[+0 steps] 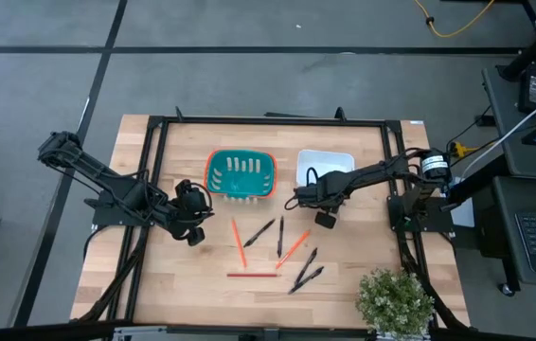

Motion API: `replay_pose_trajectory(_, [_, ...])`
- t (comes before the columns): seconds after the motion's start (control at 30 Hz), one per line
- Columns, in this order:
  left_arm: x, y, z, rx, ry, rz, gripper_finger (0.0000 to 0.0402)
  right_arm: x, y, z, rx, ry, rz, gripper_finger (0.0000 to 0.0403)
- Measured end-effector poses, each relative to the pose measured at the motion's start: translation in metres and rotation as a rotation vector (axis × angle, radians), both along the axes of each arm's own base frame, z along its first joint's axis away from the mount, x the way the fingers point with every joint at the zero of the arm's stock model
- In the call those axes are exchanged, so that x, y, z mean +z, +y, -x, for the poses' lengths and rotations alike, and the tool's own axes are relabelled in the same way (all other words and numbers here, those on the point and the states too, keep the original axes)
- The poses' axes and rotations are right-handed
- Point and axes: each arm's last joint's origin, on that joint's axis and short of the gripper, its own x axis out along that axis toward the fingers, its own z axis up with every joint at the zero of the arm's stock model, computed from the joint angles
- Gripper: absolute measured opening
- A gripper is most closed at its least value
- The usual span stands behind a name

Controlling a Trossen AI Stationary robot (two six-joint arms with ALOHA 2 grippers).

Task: Sort pens & pencils
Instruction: Put the top red pencil into the blue bin

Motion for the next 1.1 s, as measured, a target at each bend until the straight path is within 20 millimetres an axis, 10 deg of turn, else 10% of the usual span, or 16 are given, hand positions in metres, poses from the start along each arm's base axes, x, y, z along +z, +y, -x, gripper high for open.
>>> replay_pose_trajectory(1.1, [0.0,0.0,0.0,0.0,0.001,-0.001,0.0056,-0.0003,-0.0008,-0.008,0.033,-0.079,-0.094,0.0091])
